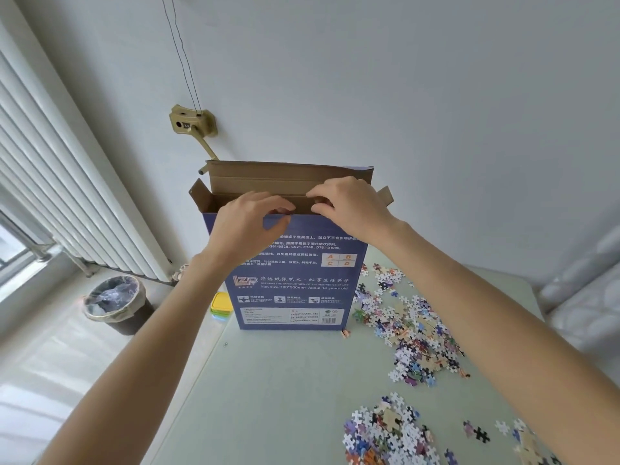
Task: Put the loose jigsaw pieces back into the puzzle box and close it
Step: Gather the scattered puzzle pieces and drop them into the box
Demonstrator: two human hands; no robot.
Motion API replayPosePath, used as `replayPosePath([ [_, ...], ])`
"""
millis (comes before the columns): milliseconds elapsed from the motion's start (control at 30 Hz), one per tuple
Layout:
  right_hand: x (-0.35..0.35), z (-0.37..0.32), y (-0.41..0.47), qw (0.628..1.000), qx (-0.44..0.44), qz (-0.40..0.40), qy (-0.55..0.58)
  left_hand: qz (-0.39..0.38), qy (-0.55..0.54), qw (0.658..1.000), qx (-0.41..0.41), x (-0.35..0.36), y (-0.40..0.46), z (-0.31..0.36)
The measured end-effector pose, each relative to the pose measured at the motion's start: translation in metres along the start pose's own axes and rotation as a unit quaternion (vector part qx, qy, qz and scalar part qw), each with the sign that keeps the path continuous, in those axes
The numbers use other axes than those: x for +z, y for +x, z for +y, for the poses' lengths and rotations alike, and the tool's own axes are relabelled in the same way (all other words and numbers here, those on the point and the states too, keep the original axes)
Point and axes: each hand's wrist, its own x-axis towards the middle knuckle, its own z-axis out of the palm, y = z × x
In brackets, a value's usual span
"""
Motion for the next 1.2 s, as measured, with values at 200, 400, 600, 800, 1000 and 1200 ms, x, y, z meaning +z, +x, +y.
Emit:
replayPosePath([
  [200, 0.005, -0.010, -0.092, 0.980, 0.023, 0.180, 0.087, 0.145, 0.003, 0.988, 0.056, 0.020, -0.037, 0.039],
  [400, 0.086, 0.015, -0.241, 0.965, 0.215, 0.073, 0.128, -0.021, -0.165, 0.985, 0.035, 0.090, -0.117, 0.097],
  [600, 0.141, 0.024, -0.364, 0.880, 0.421, -0.161, 0.152, -0.433, -0.132, 0.887, -0.096, 0.168, -0.195, 0.132],
  [800, 0.178, 0.017, -0.409, 0.791, 0.532, -0.289, 0.084, -0.561, -0.045, 0.815, -0.143, 0.210, -0.252, 0.156],
  [1000, 0.206, 0.001, -0.388, 0.842, 0.425, -0.327, 0.054, -0.547, -0.054, 0.829, -0.101, 0.221, -0.262, 0.173],
  [1200, 0.210, 0.002, -0.376, 0.883, 0.371, -0.278, 0.077, -0.513, -0.094, 0.843, -0.128, 0.220, -0.265, 0.170],
])
